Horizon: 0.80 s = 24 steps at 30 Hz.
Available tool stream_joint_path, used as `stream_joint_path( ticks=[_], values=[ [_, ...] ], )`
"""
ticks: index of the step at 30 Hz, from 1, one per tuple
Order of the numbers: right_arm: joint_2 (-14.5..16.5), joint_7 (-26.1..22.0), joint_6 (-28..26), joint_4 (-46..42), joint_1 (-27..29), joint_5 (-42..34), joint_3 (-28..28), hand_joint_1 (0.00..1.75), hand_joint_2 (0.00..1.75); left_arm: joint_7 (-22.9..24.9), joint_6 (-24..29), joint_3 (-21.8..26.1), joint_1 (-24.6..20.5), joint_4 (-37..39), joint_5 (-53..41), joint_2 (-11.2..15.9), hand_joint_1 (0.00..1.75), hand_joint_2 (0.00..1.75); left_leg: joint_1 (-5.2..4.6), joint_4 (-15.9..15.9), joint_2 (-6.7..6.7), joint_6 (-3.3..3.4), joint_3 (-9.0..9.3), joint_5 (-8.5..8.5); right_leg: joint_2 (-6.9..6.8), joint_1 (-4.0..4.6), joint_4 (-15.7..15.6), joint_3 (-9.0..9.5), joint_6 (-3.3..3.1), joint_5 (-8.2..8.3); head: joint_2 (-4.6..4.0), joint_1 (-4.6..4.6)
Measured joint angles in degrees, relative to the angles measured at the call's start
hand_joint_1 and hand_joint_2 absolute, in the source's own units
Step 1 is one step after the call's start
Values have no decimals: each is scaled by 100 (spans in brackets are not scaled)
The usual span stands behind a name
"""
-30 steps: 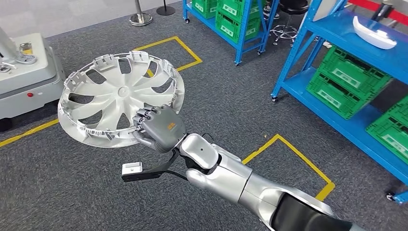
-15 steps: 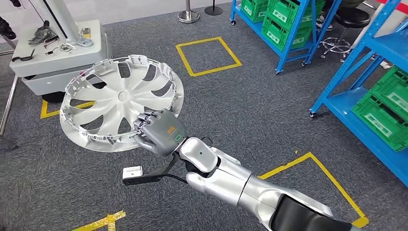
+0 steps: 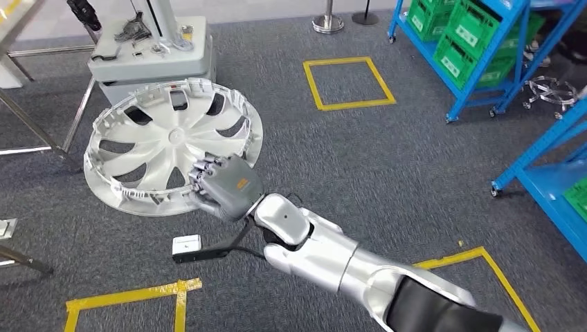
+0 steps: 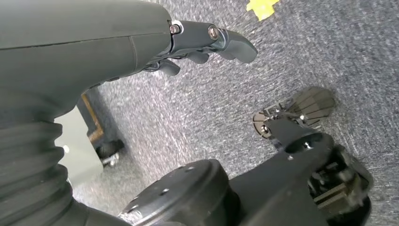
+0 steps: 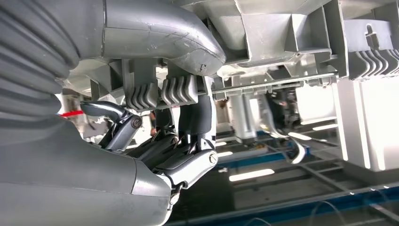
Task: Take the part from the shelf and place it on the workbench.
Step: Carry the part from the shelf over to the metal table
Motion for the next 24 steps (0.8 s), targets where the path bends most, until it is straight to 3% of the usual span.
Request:
stream_joint_path(
  ticks=[1,2,3,5,6,7,8,9,10,12,13,14,15,16,17,18,19,21,23,24],
  values=[
    [13,-3,-4,6,-11,-9,10,175,175,-1,1,0,8,0,5,1,0,175,0,-1,-74,42,-12,11,-52,-3,-3,7,23,-7,0,7],
    [27,-7,-6,9,-22,-20,18,175,175,-3,1,0,19,0,14,3,0,175,6,-8,-141,75,-20,27,-4,-22,27,7,56,-37,0,8],
    [42,-12,-8,13,-34,-30,25,175,175,-7,1,0,25,-1,26,7,0,175,17,-16,-207,111,-26,42,130,-44,122,-27,92,-111,0,10],
    [56,-21,-13,28,-50,-53,38,175,175,-24,2,0,15,-4,49,15,0,175,39,-25,-343,174,-43,70,529,-89,675,-265,152,-429,0,17],
    [57,-24,-15,41,-52,-63,46,175,175,-36,2,0,10,-7,57,19,0,175,41,-25,-419,193,-54,78,654,-95,1069,-451,164,-612,0,20],
    [55,-26,-16,57,-52,-74,57,175,175,-46,2,0,9,-8,63,20,0,175,40,-23,-503,203,-62,84,708,-96,1427,-623,169,-745,0,20],
    [53,-27,-15,73,-51,-83,70,175,175,-56,2,0,17,-8,70,20,0,175,39,-21,-591,203,-67,89,727,-95,1622,-722,166,-775,0,21],
    [53,-29,-13,86,-50,-89,85,175,175,-61,2,0,27,-8,77,20,0,175,40,-19,-683,197,-70,95,739,-95,1592,-714,155,-690,0,20],
    [53,-29,-12,96,-50,-96,98,175,175,-64,2,0,35,-8,84,20,0,175,42,-15,-777,188,-70,103,772,-98,1333,-592,136,-509,0,21],
    [53,-28,-10,106,-55,-105,113,175,175,-69,2,0,40,-8,94,20,0,175,48,-5,-951,152,-87,121,1033,-118,522,-210,100,-129,0,18],
    [54,-29,-11,108,-60,-108,116,175,175,-71,2,0,37,-9,95,21,0,175,52,-4,-1027,121,-107,136,1162,-126,227,-79,92,-26,0,20],
    [54,-30,-12,109,-64,-108,119,175,175,-72,2,0,37,-9,96,22,0,175,60,-9,-1092,84,-133,154,1257,-126,72,-18,87,9,0,18],
    [58,-30,-13,111,-68,-108,122,175,175,-73,2,0,43,-9,97,24,0,175,71,-24,-1158,37,-157,177,1269,-113,38,-16,80,4,0,19],
    [69,-29,-13,112,-71,-108,125,175,175,-74,2,0,54,-9,97,31,0,175,83,-50,-1230,-10,-182,204,1190,-112,16,-16,55,27,0,22],
    [86,-27,-10,114,-72,-109,127,175,175,-75,2,0,69,-7,97,33,0,175,88,-56,-1214,-44,-205,209,1113,-114,-20,-5,20,50,0,19],
    [107,-27,-7,116,-76,-112,128,175,175,-74,2,0,81,-7,96,36,0,175,77,-8,-1099,-70,-245,171,1031,-121,-63,12,-23,77,0,6],
    [123,-27,-4,120,-82,-115,130,175,175,-74,1,0,83,-6,96,39,0,175,61,143,-921,-88,-325,73,942,-132,-106,29,-58,103,0,-9],
    [134,-30,0,132,-97,-120,130,175,175,-73,0,0,68,-6,96,41,0,175,42,790,-529,-114,-610,-273,761,-117,-137,44,-99,116,0,-34],
    [132,-32,11,150,-101,-120,137,175,175,-72,0,0,63,-6,96,44,0,175,48,1409,-405,-144,-873,-500,574,-106,-131,43,-113,101,0,-35],
    [132,-34,19,158,-101,-121,143,175,175,-70,0,0,68,-6,96,48,0,175,52,1459,-384,-155,-879,-469,487,-107,-125,45,-113,90,0,-36]
  ],
)
